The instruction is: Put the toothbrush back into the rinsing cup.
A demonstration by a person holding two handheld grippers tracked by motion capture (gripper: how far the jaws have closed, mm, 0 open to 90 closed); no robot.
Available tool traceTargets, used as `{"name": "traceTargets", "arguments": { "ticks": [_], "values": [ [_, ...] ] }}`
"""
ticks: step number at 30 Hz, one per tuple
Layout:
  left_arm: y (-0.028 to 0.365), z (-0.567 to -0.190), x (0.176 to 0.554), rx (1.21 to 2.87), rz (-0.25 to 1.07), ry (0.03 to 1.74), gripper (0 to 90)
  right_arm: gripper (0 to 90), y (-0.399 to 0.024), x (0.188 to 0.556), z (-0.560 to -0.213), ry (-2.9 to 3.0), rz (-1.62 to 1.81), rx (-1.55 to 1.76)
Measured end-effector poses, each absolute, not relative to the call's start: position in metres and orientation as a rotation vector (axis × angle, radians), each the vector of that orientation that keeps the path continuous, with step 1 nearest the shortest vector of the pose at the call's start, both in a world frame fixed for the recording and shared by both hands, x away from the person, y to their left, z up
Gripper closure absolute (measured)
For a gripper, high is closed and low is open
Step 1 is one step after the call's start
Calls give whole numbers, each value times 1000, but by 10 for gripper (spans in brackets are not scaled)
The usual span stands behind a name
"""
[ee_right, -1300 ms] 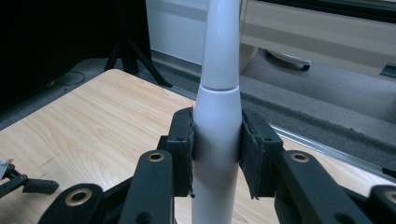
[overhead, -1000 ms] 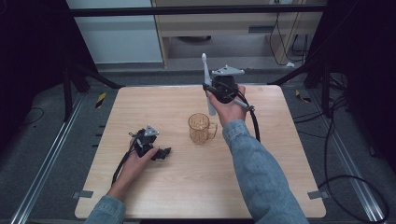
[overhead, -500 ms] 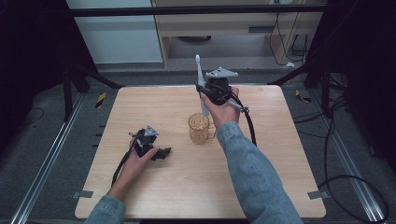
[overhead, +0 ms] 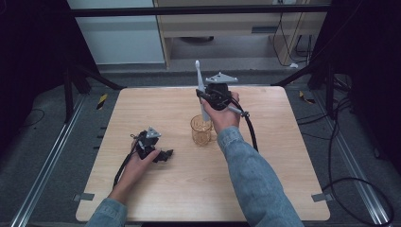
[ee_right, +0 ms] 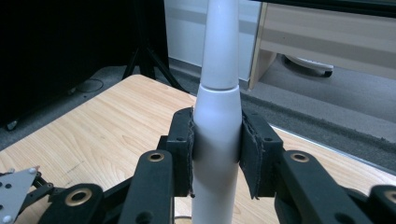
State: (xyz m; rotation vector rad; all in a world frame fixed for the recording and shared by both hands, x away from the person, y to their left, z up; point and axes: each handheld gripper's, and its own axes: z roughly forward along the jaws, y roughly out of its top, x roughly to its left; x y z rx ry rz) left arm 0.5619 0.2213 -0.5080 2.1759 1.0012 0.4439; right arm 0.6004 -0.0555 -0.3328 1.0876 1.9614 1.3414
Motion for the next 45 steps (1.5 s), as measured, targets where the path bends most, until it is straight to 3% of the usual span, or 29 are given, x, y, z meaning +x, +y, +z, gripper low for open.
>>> {"name": "traceTargets", "arguments": {
  "ticks": [45],
  "values": [
    [222,-508,562,2180,442,1001,0,671,-53,599,-381,2028,1302,1145]
  ]
}}
